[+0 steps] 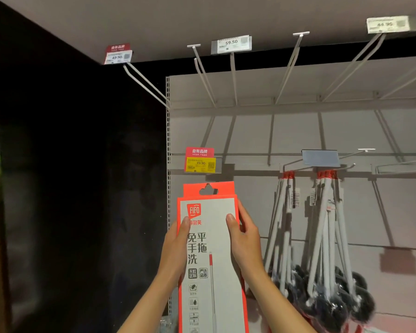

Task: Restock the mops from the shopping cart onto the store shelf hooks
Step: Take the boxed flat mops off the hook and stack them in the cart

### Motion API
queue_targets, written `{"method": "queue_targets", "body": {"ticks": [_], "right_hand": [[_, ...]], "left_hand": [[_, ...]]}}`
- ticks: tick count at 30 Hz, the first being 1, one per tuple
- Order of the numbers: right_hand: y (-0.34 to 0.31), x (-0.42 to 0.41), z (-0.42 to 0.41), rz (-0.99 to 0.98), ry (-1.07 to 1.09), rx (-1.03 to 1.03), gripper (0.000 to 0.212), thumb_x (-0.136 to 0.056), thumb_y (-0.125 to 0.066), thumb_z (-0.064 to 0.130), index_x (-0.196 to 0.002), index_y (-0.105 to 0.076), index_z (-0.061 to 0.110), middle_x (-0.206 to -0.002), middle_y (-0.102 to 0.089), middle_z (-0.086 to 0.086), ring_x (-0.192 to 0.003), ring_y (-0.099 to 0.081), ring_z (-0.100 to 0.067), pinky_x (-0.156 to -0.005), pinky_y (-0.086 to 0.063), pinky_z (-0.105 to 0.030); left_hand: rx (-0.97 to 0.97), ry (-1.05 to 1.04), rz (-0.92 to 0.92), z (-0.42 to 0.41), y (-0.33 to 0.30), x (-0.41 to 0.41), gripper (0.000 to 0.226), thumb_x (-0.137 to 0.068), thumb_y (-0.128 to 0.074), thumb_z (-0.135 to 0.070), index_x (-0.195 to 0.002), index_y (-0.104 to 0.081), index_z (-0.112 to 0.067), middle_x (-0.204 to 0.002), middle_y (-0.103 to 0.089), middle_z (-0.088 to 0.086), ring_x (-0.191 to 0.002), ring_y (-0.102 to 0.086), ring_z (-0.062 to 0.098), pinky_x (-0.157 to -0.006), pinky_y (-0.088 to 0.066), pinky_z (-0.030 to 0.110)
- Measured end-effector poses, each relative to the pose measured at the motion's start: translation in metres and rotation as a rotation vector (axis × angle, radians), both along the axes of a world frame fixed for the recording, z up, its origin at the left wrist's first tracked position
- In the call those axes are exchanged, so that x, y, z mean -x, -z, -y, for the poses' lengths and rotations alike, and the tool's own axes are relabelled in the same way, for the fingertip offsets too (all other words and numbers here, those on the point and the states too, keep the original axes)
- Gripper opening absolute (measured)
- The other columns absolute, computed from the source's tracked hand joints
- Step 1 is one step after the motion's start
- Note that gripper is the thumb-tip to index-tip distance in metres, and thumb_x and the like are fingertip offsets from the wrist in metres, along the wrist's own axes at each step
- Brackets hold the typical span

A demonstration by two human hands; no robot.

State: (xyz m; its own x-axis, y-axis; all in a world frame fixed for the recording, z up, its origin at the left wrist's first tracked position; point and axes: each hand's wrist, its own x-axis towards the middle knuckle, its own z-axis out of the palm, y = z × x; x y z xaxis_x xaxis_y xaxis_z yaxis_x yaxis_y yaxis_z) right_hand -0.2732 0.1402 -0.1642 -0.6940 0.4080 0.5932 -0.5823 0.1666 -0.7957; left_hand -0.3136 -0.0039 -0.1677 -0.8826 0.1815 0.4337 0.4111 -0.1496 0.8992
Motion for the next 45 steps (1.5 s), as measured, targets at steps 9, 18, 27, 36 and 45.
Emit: {"method": "queue_targets", "body": {"ticks": [9, 18, 27, 36, 45], "right_hand": [[-0.013, 0.031, 0.003, -0.054, 0.000, -0.009, 0.047, -0.103, -0.052, 0.019, -0.149, -0.044, 0.029, -0.128, -0.067, 0.004, -0.101, -0.071, -0.008, -0.070, -0.058, -0.022], [-0.027, 0.060, 0.012, -0.075, 0.099, 0.018, 0.047, -0.103, -0.053, 0.022, -0.148, -0.045, 0.030, -0.129, -0.066, 0.007, -0.103, -0.071, -0.009, -0.075, -0.060, -0.026], [-0.023, 0.084, 0.007, -0.072, 0.201, 0.022, 0.044, -0.103, -0.054, 0.025, -0.145, -0.048, 0.032, -0.126, -0.068, 0.008, -0.106, -0.070, -0.010, -0.082, -0.061, -0.034], [-0.017, 0.098, 0.005, -0.047, 0.252, 0.028, 0.040, -0.104, -0.051, 0.018, -0.143, -0.050, 0.029, -0.122, -0.070, 0.005, -0.103, -0.071, -0.009, -0.074, -0.058, -0.022], [-0.003, 0.101, -0.004, -0.028, 0.301, -0.072, 0.048, -0.104, -0.052, 0.019, -0.151, -0.043, 0.022, -0.138, -0.061, 0.007, -0.122, -0.060, -0.004, -0.091, -0.054, -0.021]], "left_hand": [[-0.046, 0.014, -0.061, 0.001, -0.009, 0.043, 0.034, -0.103, -0.046, -0.043, -0.115, -0.063, -0.017, -0.097, -0.077, 0.001, -0.089, -0.076, 0.020, -0.069, -0.056, 0.025], [-0.048, 0.135, -0.081, 0.005, -0.026, 0.088, 0.037, -0.101, -0.046, -0.045, -0.119, -0.062, -0.018, -0.096, -0.077, 0.002, -0.085, -0.076, 0.023, -0.070, -0.059, 0.031], [-0.018, 0.250, -0.026, -0.004, -0.023, 0.121, 0.037, -0.102, -0.045, -0.045, -0.116, -0.062, -0.015, -0.086, -0.077, 0.001, -0.075, -0.076, 0.021, -0.055, -0.055, 0.020], [-0.017, 0.316, 0.000, -0.015, -0.010, 0.152, 0.039, -0.100, -0.048, -0.051, -0.125, -0.059, -0.022, -0.101, -0.077, 0.003, -0.089, -0.076, 0.023, -0.076, -0.060, 0.038], [0.166, 0.498, 0.083, 0.000, 0.058, 0.157, 0.040, -0.096, -0.052, -0.045, -0.132, -0.054, -0.026, -0.119, -0.073, -0.003, -0.103, -0.072, 0.012, -0.077, -0.057, 0.022]]}}
